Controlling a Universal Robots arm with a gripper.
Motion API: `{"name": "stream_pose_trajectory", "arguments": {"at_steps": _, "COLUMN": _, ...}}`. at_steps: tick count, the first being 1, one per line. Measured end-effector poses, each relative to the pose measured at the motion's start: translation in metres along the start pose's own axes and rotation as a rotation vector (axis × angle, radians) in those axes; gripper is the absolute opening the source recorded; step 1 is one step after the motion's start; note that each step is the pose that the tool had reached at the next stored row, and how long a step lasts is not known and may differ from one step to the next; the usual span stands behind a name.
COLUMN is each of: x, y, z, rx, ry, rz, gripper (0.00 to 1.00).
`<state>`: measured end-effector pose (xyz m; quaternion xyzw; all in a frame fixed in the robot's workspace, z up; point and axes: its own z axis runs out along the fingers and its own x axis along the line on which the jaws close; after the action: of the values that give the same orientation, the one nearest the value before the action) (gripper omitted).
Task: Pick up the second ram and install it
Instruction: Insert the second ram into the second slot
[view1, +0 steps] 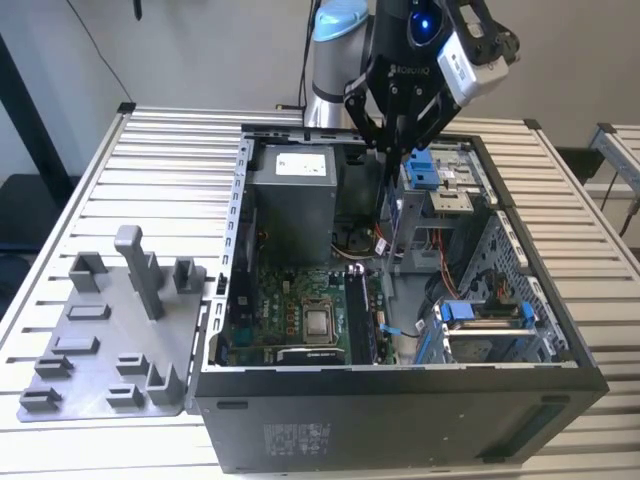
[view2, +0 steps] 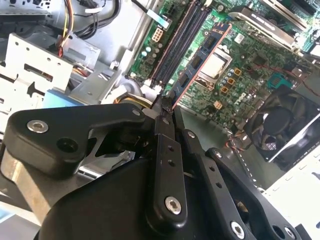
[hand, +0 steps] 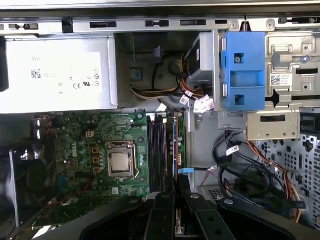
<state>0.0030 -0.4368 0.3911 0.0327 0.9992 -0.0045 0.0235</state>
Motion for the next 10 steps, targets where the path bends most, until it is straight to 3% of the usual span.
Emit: {"name": "stream_pose_trajectory", "arguments": {"at_steps": 10, "x": 0.0001, "y": 0.0000, "z": 0.0033, "rx": 0.0004, "ry": -0.0001, "rz": 0.000, "gripper": 0.14}}
